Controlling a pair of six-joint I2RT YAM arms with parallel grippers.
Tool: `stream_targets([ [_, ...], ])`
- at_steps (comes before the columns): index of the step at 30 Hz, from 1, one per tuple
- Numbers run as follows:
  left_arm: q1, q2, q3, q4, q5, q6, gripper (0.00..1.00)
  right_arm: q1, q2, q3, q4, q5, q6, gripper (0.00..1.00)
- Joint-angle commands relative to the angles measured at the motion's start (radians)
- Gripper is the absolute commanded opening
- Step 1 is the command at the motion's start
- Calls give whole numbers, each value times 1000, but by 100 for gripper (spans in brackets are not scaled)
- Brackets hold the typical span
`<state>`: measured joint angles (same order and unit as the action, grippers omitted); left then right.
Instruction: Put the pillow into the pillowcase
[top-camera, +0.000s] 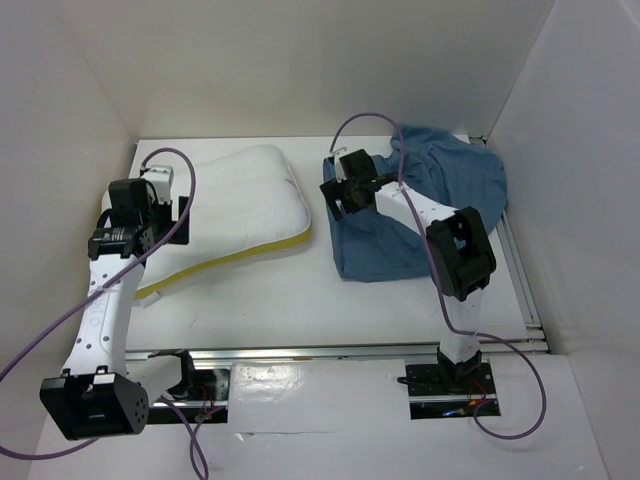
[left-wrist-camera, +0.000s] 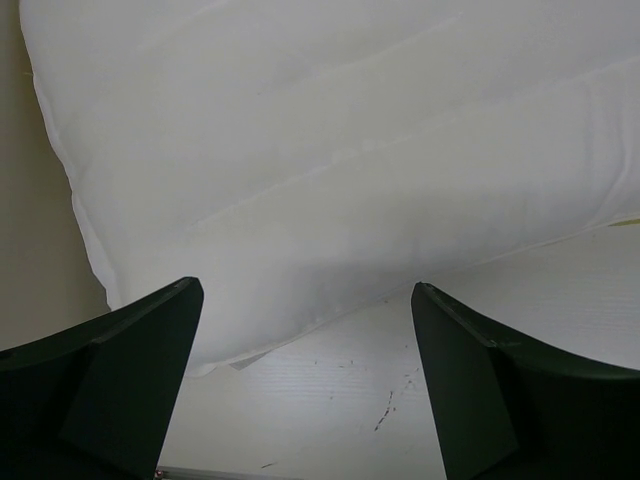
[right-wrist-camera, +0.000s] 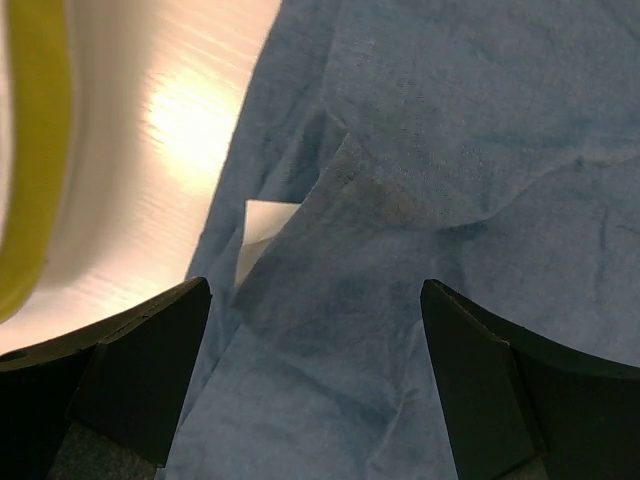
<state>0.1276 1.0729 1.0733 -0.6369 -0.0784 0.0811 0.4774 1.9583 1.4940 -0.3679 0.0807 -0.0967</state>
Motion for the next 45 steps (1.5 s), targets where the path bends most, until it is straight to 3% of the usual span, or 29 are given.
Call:
stream_targets([
  [1,-3,-16,-7,5,-12,35,100,13,33,61,40,94,23,93],
  [5,-3,-25,-7,5,-12,45,100,13,77,80,61,105,23,88],
  [9,-3,-25,-7,5,-12,54,100,-8,132,135,37,73,23,54],
  [10,-3,-25,-7,5,-12,54,100,-8,133,149,37,58,23,39],
  [12,-3,-16,-16,5,-12,54,100,-17,133,149,27,47,23,28],
  [15,-3,-5,-26,16,-3,54,100,-37,102,160,18,7,14,18],
  [17,-3,5,-26,25,-3,54,100,-48,80,160,6,-21,14,1],
  [18,-3,5,-26,25,-3,54,100,-60,61,160,-5,-48,14,0],
  [27,-3,75,7,36,16,45,100,-143,-33,120,-84,-172,-23,0],
  [35,-3,93,16,45,25,36,100,-166,-24,120,-114,-285,-23,40],
  [45,-3,93,16,36,25,36,100,-157,74,212,-124,-275,-14,42],
])
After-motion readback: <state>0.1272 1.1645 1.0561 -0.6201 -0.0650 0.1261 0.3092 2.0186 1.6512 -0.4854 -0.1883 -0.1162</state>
